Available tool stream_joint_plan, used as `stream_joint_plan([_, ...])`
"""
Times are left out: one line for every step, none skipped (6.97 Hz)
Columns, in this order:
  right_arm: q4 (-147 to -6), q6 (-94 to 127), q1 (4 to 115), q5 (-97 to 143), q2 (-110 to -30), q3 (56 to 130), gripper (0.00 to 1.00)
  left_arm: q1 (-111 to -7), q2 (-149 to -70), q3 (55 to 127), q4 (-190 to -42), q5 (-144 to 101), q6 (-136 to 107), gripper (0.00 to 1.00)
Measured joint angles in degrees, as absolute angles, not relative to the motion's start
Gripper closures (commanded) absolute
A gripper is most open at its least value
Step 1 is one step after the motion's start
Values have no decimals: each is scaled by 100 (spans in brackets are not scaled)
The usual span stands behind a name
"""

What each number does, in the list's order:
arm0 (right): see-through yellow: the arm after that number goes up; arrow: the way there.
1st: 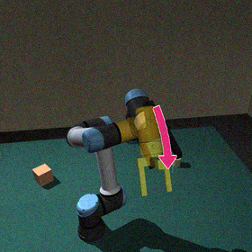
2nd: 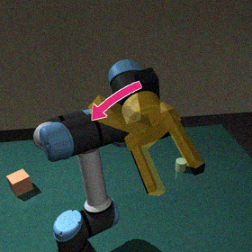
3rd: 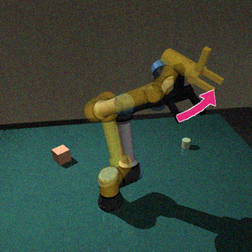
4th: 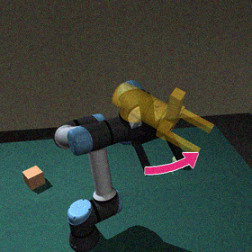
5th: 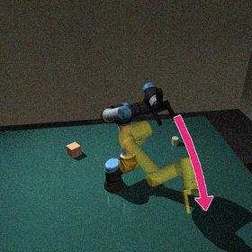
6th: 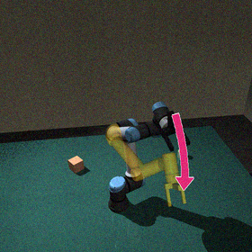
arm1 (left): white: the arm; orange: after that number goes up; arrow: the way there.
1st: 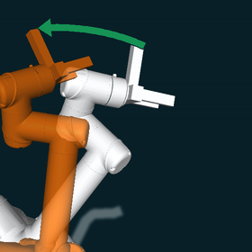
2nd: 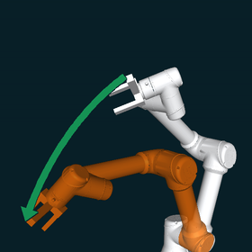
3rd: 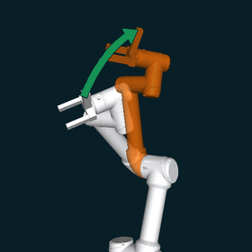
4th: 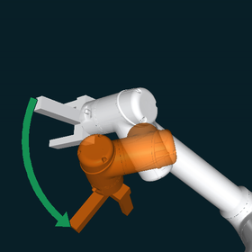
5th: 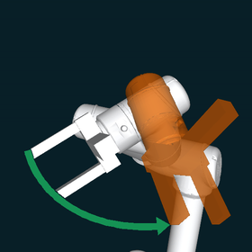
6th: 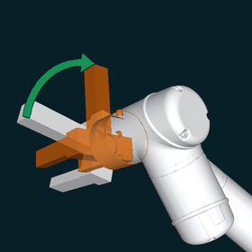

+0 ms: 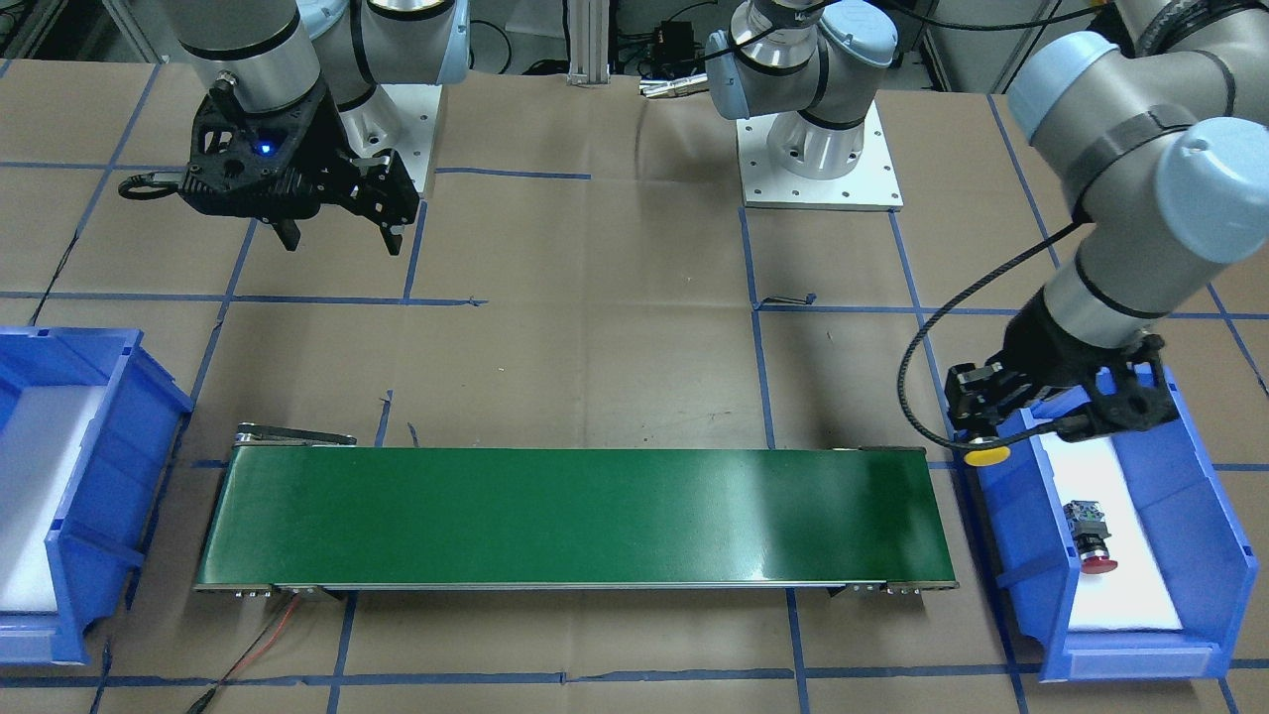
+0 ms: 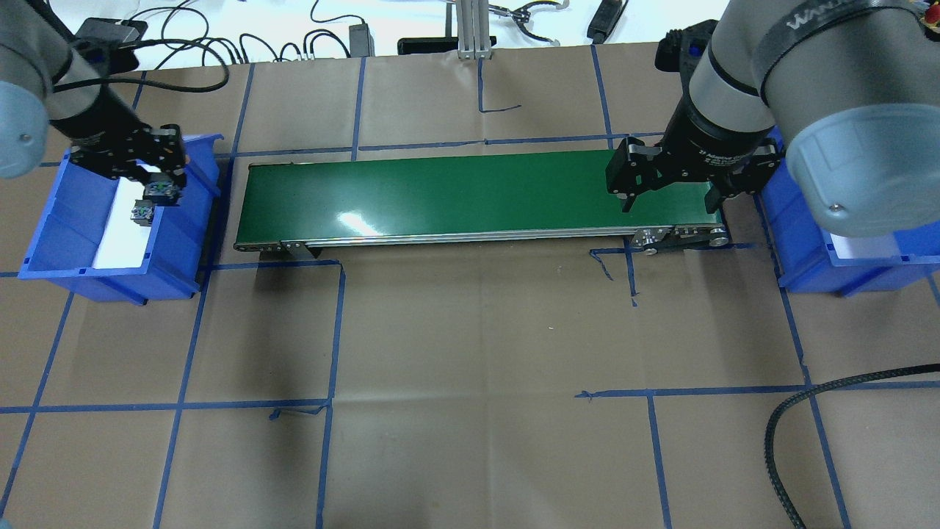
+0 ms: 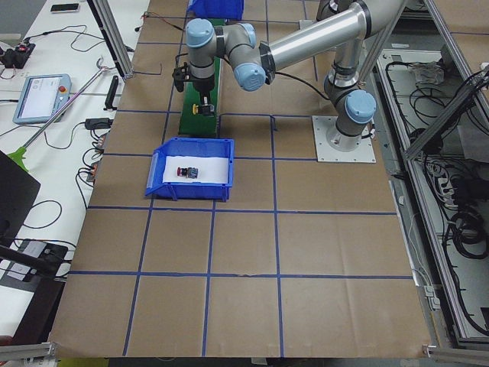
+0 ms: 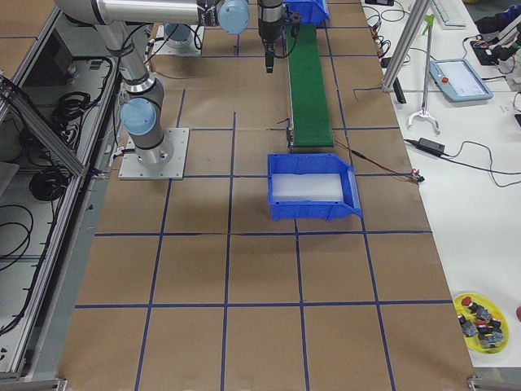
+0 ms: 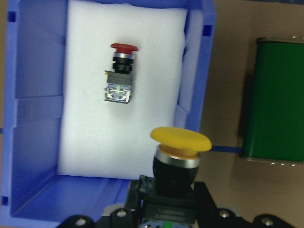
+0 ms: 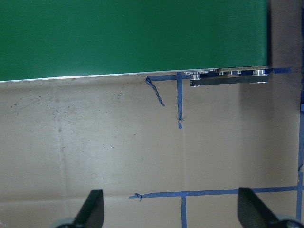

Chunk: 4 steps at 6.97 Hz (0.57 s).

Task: Transport two buttons from left to right
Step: 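Carry the yellow button with the left gripper onto the conveyor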

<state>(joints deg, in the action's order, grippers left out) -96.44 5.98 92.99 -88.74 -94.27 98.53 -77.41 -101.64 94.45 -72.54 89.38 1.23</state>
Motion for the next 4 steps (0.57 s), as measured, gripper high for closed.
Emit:
stream_joint_plan([-9643, 598, 9299, -8876, -9430, 9853, 0, -8091, -10262, 9498, -7187, 8906, -378, 89])
stream_joint_plan([-9642, 598, 9299, -8877, -9430, 9853, 0, -8311, -10443, 9520, -7028, 8893, -691, 89])
stream_joint_plan([-9642, 598, 9299, -8875, -9430, 9853, 0, -8481, -10720, 9532, -6700, 8892, -888, 89])
stream_joint_plan([-9641, 598, 9299, -8873, -9431, 9853, 0, -8624, -11018, 9542, -6320, 8898, -1006, 89])
